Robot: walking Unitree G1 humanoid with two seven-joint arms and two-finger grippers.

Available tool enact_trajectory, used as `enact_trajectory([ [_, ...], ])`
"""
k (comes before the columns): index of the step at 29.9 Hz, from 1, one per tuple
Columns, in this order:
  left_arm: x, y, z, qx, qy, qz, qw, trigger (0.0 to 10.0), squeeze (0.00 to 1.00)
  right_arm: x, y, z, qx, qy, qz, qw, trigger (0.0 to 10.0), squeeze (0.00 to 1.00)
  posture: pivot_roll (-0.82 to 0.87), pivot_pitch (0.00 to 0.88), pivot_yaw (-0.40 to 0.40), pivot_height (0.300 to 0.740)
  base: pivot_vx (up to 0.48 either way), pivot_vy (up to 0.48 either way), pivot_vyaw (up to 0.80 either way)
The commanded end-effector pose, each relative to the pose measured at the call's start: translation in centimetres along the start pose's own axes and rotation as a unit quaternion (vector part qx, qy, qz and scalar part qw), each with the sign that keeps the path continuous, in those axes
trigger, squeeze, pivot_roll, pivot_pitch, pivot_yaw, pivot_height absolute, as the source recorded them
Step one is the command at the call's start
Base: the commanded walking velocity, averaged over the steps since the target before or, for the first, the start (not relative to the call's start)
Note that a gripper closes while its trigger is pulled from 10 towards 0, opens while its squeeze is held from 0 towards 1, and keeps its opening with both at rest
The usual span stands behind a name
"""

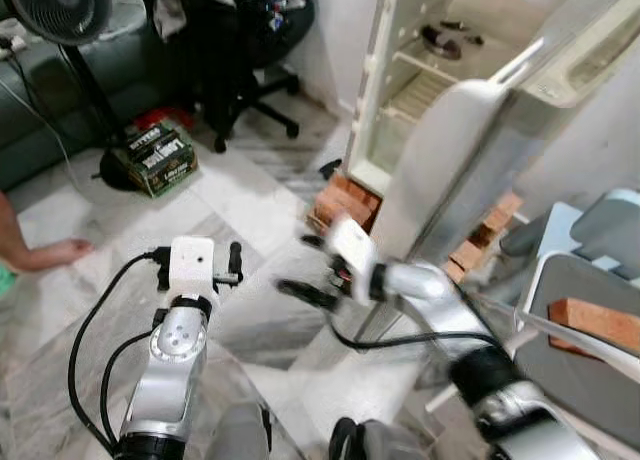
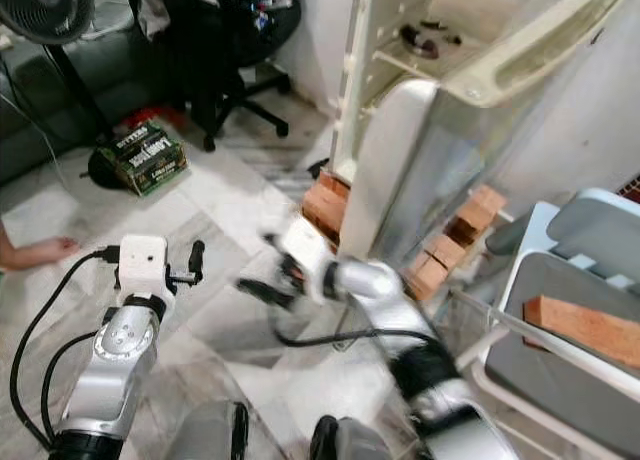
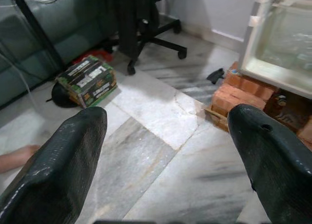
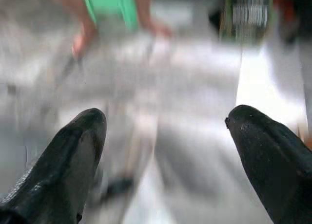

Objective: Restocking fridge

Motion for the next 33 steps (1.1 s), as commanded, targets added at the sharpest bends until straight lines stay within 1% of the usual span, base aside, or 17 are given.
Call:
enact_trajectory([
  [1,-0.5,-0.4,0.1,-0.010,0.007,-0.002,1.000,10.0,0.00,-1.8,0.7,1.0,0.015,0.044,-0.001,0.999,10.0,0.00,0.14,0.086,-0.041,0.740,0.000,0.000,0.00],
  [2,-0.5,-0.5,0.0,-0.012,0.008,-0.002,1.000,10.0,0.00,-2.4,0.6,1.5,0.009,0.057,-0.005,0.998,10.0,0.00,0.13,0.085,-0.039,0.740,0.000,0.000,0.00],
  [3,-0.4,-0.7,-0.1,-0.016,0.007,-0.003,1.000,10.0,0.00,-4.0,0.2,2.5,-0.004,0.089,-0.007,0.996,10.0,0.00,0.13,0.085,-0.037,0.740,0.000,0.000,0.00],
  [6,-0.2,-0.9,-0.4,-0.021,0.006,-0.006,1.000,10.0,0.00,-6.0,-0.6,4.0,-0.039,0.132,-0.023,0.990,10.0,0.00,0.12,0.084,-0.031,0.740,0.000,0.000,0.00],
  [12,-0.3,-0.8,-0.3,-0.024,0.007,-0.014,1.000,10.0,0.00,-8.1,-1.4,5.8,-0.081,0.178,-0.041,0.980,10.0,0.00,0.13,0.079,-0.034,0.740,0.000,0.000,0.00],
  [13,-0.4,-0.5,-0.2,-0.020,0.007,-0.016,1.000,10.0,0.00,-9.1,-1.9,6.9,-0.116,0.191,-0.063,0.973,10.0,0.00,0.14,0.079,-0.038,0.740,0.000,0.000,0.00],
  [14,-0.4,-0.5,-0.2,-0.020,0.007,-0.016,1.000,10.0,0.00,-9.1,-1.9,6.9,-0.116,0.191,-0.063,0.973,10.0,0.00,0.14,0.079,-0.038,0.740,0.000,0.000,0.00],
  [16,-0.6,-0.2,-0.1,-0.016,0.010,-0.017,1.000,10.0,0.00,-10.4,-3.1,8.6,-0.183,0.206,-0.090,0.957,10.0,0.00,0.13,0.078,-0.041,0.740,0.000,0.000,0.00],
  [18,-0.7,-0.2,-0.1,-0.016,0.011,-0.017,1.000,10.0,0.00,-10.6,-3.4,9.2,-0.207,0.203,-0.103,0.951,10.0,0.00,0.13,0.077,-0.040,0.740,0.000,0.000,0.00],
  [19,-0.8,-0.2,-0.1,-0.017,0.012,-0.019,1.000,10.0,0.00,-10.4,-3.9,9.5,-0.237,0.187,-0.121,0.946,10.0,0.00,0.13,0.076,-0.037,0.740,0.000,0.000,0.00],
  [21,-0.8,-0.2,-0.1,-0.018,0.012,-0.020,1.000,10.0,0.00,-9.9,-4.4,9.7,-0.263,0.168,-0.142,0.939,10.0,0.00,0.12,0.073,-0.034,0.740,0.000,0.000,0.00],
  [23,-0.7,-0.3,-0.2,-0.020,0.012,-0.021,1.000,10.0,0.00,-9.6,-4.7,10.0,-0.299,0.151,-0.154,0.930,10.0,0.00,0.12,0.070,-0.032,0.740,0.000,0.000,0.00],
  [24,-0.7,-0.3,-0.2,-0.020,0.012,-0.021,1.000,10.0,0.00,-9.6,-4.7,10.0,-0.299,0.151,-0.154,0.930,10.0,0.00,0.12,0.070,-0.032,0.740,0.000,0.000,0.00],
  [27,-0.6,-0.2,-0.3,-0.019,0.013,-0.022,0.999,10.0,0.00,-9.2,-4.2,10.1,-0.331,0.127,-0.179,0.918,10.0,0.00,0.11,0.065,-0.025,0.740,0.000,0.000,0.00],
  [28,-0.6,0.0,-0.3,-0.013,0.013,-0.021,1.000,10.0,0.00,-9.2,-3.6,10.1,-0.338,0.118,-0.196,0.913,10.0,0.00,0.11,0.064,-0.023,0.740,0.000,0.000,0.00],
  [31,-0.7,0.0,-0.2,-0.015,0.013,-0.022,1.000,10.0,0.00,-9.3,-2.4,9.8,-0.342,0.102,-0.222,0.908,10.0,0.00,0.11,0.064,-0.023,0.740,0.000,0.000,0.00],
  [33,-0.8,0.1,-0.1,-0.015,0.015,-0.022,1.000,10.0,0.00,-9.3,-2.0,9.7,-0.343,0.099,-0.224,0.907,10.0,0.00,0.11,0.065,-0.021,0.740,0.000,0.000,0.00],
])
Point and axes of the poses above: a point about 5 cm out from each wrist's last joint towards the gripper, its own z axis pointing back from the gripper into the wrist, its own x axis along the axis of the wrist's last joint, y = z × x, the point moved 6 cm from there along -z, pointing out of the wrist towards the gripper, and after that the axes turned 1 degree about z, right-handed, at the moved point
